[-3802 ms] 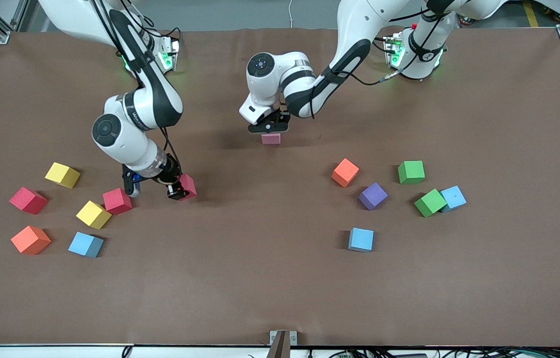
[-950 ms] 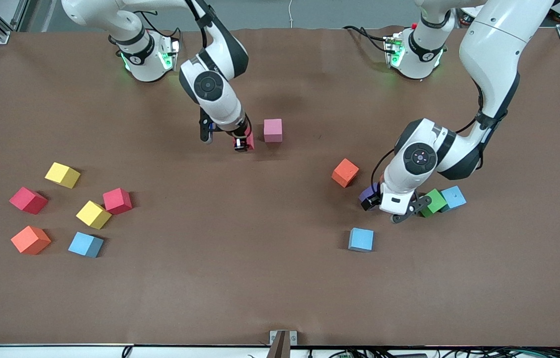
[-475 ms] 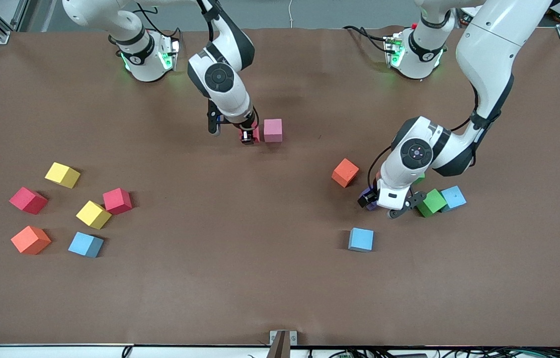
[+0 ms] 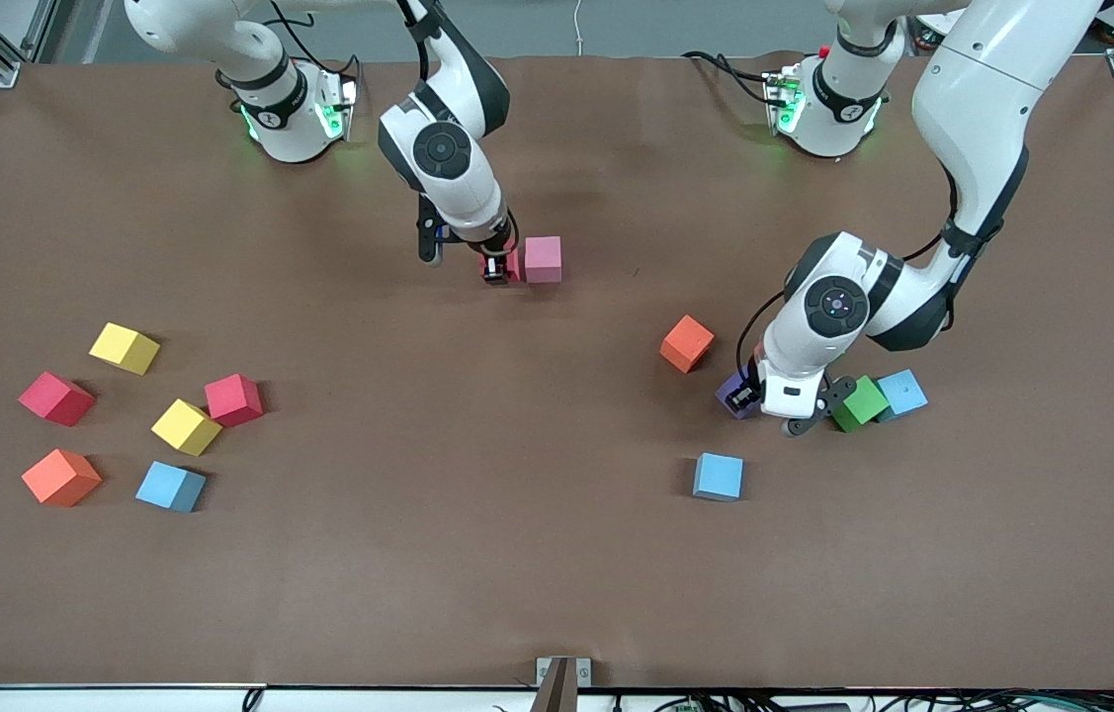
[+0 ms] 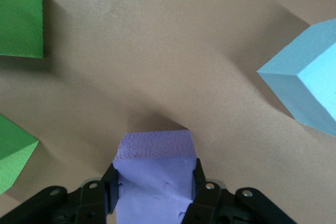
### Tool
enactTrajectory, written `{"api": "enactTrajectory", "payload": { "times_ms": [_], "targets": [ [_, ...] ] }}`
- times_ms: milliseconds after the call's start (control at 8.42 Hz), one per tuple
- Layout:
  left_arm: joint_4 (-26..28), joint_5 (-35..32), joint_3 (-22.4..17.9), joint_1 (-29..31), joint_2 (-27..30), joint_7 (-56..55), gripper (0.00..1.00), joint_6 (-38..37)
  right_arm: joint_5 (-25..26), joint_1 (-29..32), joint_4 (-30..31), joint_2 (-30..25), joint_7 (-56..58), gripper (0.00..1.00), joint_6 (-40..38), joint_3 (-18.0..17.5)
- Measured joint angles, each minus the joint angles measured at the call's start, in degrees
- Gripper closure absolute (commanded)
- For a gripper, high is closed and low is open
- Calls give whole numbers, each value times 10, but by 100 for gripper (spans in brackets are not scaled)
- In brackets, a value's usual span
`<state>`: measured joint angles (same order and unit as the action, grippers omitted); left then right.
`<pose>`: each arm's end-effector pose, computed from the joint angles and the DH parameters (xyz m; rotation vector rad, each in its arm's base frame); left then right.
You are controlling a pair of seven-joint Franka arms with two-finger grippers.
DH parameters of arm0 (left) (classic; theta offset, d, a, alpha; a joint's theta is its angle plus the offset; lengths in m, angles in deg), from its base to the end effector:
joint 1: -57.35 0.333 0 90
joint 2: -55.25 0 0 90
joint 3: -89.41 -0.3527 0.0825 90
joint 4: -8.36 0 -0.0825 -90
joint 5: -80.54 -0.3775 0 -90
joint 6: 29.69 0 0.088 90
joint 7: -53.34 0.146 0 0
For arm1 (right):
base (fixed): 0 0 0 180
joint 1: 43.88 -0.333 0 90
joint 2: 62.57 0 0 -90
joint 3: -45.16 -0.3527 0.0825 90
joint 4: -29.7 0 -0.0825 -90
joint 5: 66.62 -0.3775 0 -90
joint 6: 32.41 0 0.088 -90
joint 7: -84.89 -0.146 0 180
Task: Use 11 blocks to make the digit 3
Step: 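Place the purple cube beside the pink cube with the left gripper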
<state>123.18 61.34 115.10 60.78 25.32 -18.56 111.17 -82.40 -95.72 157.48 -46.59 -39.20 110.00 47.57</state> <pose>0.5772 -0.2204 0.2140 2.9649 1.0102 -0.0041 0.3546 0.4221 0.2461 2.2584 -2.1512 -0.2416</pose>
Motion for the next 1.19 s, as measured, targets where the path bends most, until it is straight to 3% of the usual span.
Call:
{"api": "enactTrajectory", "payload": {
  "times_ms": [356, 832, 1188],
  "targets": [
    [-18, 0, 14, 0, 55, -78, 79, -55, 0, -8, 2, 12, -2, 90, 15, 0],
    [-38, 0, 106, -2, 95, -288, 79, -187, 0, -15, 3, 26, -2, 88, 32, 0],
    [-27, 0, 170, -9, 90, -474, 77, -220, 0, -19, 4, 28, -2, 78, 36, 0]
  ]
}}
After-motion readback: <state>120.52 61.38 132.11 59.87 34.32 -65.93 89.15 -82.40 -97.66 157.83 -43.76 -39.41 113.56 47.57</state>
